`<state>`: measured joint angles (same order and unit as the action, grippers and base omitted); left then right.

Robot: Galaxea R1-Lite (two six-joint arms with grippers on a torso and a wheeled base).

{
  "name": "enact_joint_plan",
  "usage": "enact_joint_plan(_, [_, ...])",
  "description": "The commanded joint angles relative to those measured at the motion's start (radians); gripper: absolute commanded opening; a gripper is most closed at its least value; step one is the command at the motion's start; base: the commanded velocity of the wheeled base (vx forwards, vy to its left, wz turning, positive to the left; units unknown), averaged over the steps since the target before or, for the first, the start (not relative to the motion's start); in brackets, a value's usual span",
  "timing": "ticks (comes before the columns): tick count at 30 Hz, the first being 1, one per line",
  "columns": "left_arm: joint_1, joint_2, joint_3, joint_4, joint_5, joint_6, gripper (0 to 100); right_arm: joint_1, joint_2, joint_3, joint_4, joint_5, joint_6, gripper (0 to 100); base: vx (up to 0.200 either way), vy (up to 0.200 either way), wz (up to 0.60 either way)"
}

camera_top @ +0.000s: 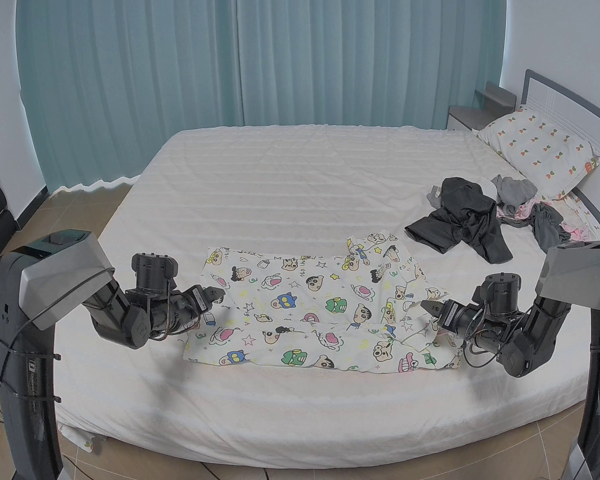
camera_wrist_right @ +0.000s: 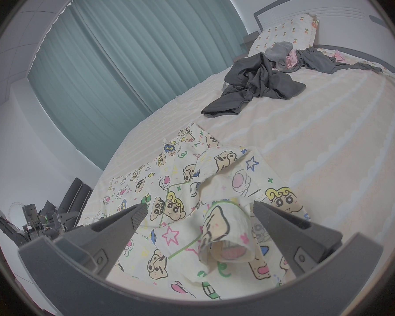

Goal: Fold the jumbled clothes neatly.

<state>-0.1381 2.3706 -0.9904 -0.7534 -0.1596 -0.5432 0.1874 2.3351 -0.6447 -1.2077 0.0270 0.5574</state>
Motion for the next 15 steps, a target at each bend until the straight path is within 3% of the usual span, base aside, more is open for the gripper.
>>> enact_joint_plan(1, [0.023, -0.102, 0.162, 0.0, -0.161, 0.209, 100, -0.003, -0.036, 0.033, -0.01, 0.002, 0.007, 100, 0.0, 0.0, 0.0])
enact_joint_plan(9, [0.017, -0.053, 0.154, -0.001, -0.173, 0.313, 100, 0.009, -0.034, 0.051, -0.018, 0.002, 0.007, 100, 0.0, 0.0, 0.0])
enact_joint_plan(15, [0.022, -0.016, 0.115, -0.001, -0.121, 0.344, 100, 0.018, -0.031, 0.065, -0.043, 0.002, 0.007, 100, 0.0, 0.0, 0.0])
